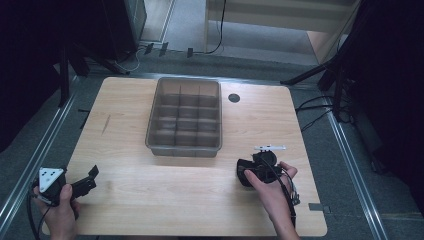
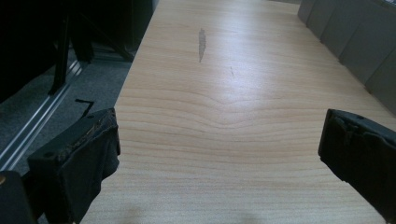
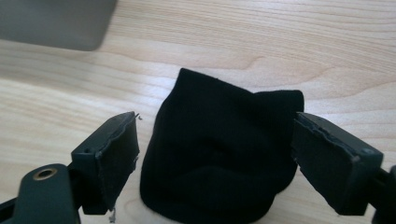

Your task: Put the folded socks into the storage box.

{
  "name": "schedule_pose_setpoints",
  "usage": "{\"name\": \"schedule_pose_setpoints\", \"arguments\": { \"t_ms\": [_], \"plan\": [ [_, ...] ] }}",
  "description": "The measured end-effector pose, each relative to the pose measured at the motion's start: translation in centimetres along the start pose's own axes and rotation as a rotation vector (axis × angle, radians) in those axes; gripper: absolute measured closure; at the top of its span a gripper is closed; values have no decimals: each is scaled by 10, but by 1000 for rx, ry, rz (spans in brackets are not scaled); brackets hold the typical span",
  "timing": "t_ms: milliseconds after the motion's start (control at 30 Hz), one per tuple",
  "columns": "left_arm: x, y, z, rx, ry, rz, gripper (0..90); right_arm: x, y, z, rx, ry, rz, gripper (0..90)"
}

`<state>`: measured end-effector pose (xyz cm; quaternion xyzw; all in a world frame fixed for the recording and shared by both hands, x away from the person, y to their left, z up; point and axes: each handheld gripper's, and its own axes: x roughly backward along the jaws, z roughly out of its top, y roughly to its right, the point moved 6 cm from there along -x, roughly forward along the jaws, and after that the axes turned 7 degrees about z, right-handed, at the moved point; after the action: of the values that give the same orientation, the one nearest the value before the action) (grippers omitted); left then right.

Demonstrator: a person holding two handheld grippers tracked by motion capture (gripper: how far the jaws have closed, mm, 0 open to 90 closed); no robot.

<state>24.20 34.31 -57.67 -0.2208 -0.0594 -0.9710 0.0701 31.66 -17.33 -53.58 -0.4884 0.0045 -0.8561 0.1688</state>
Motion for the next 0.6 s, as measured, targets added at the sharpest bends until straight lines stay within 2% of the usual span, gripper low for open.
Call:
{"name": "schedule_pose_setpoints", "arguments": {
  "t_ms": [100, 167, 400, 500, 567, 600],
  "plan": [
    [0, 0, 0, 2, -4, -2, 0, -7, 0, 3, -5, -18, -23, 141],
    [-1, 0, 0, 3, -4, -4, 0, -13, 2, 3, 5, -26, -62, 140],
    [-1, 0, 0, 7, -5, -11, 0, -32, 5, -2, -25, -71, -63, 143],
    [-1, -1, 0, 12, -5, -11, 0, -36, 7, -5, -14, -73, -90, 183],
    [-1, -1, 0, 12, -8, -11, 0, -37, 8, -7, 17, -81, -119, 231],
    [-1, -1, 0, 12, -8, -11, 0, -37, 8, -7, 17, -81, -119, 231]
  ]
}}
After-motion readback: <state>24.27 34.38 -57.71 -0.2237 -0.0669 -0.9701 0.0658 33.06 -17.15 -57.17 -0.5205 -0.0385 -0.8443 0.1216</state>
